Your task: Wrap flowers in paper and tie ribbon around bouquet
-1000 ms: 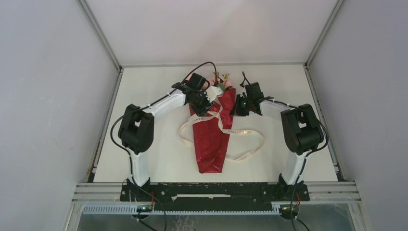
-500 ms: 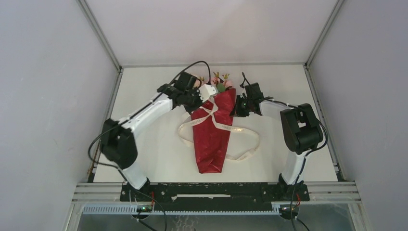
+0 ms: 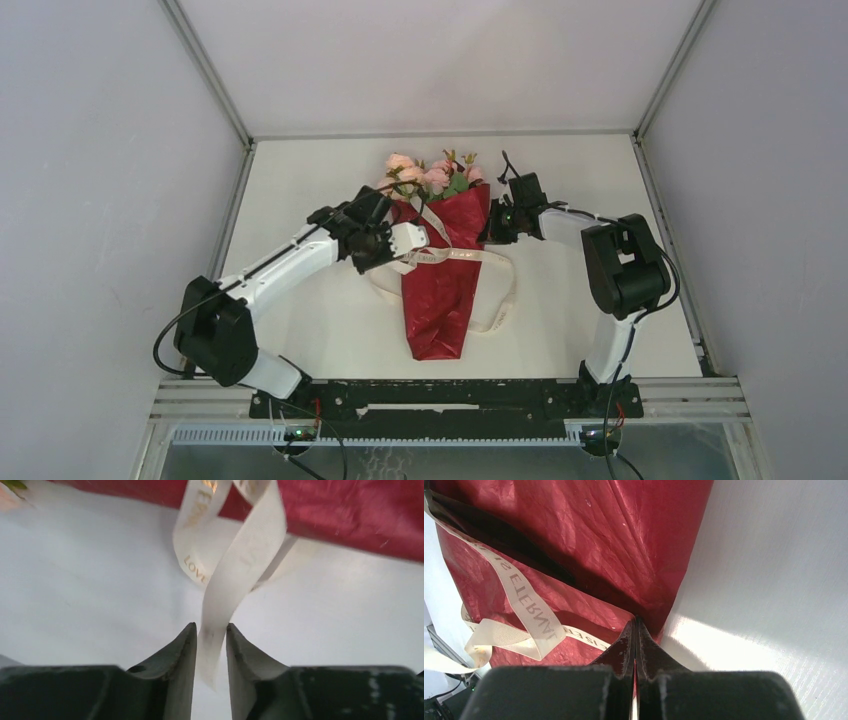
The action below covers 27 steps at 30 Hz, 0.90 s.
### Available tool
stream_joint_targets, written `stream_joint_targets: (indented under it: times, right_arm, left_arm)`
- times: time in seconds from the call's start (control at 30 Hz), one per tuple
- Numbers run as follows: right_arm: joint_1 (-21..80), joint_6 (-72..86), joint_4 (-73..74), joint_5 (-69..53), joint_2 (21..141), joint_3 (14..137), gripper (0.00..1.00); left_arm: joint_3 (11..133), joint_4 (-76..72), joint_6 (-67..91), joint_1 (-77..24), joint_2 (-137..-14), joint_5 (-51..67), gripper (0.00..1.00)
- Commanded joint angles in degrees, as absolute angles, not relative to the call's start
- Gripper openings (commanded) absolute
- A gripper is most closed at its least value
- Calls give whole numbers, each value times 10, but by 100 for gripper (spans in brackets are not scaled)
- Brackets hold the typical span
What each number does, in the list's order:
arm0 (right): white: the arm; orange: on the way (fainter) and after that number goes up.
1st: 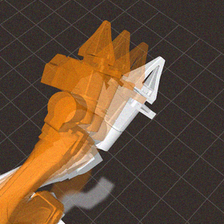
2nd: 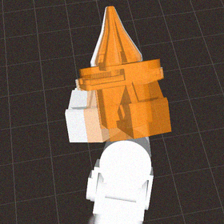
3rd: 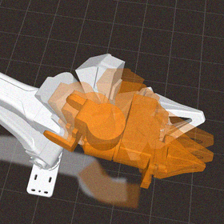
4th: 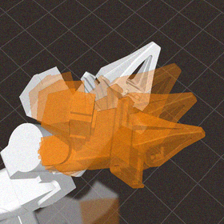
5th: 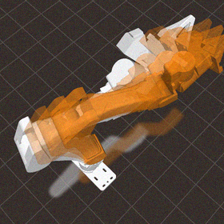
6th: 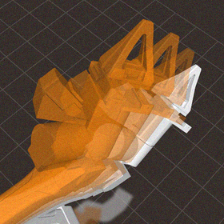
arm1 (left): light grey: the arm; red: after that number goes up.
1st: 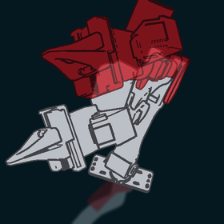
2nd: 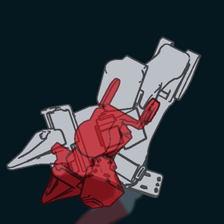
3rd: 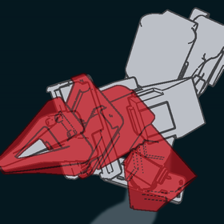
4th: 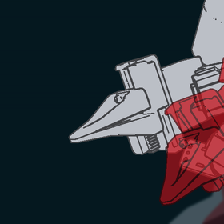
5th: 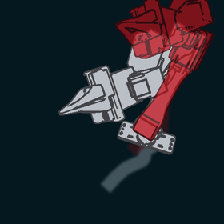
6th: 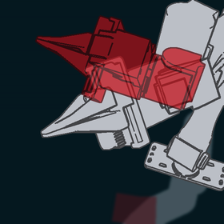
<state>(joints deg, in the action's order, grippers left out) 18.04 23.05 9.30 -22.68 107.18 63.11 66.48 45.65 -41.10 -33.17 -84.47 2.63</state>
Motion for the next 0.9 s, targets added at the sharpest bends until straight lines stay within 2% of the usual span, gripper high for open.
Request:
stream_joint_targets:
  times: [0.0, 0.03, 0.1, 0.23, 0.3, 0.4, 0.57, 0.87]
  right_arm:
    - [180, 219, 88, -237, 1076, 637, 0]
    - [180, 219, 88, -238, 1076, 637, 0]
    - [180, 220, 87, -240, 1077, 637, 0]
    - [179, 224, 85, -246, 1077, 637, 0]
    - [178, 225, 85, -248, 1077, 637, 0]
    - [176, 224, 91, -249, 1078, 637, 0]
    - [176, 223, 95, -253, 1081, 636, 0]
    - [176, 220, 94, -256, 1081, 637, 0]
  left_arm:
    - [648, 432, -458, -334, -824, -51, 46]
    - [654, 432, -459, -334, -817, -39, 56]
    - [665, 428, -470, -343, -802, 9, 68]
    - [668, 396, -507, -388, -815, 88, 82]
    - [659, 347, -524, -417, -848, 73, 88]
    - [663, 285, -543, -450, -903, 40, 92]
    - [698, 198, -538, -460, -982, 9, 89]
    - [704, 166, -546, -460, -1043, -24, 57]
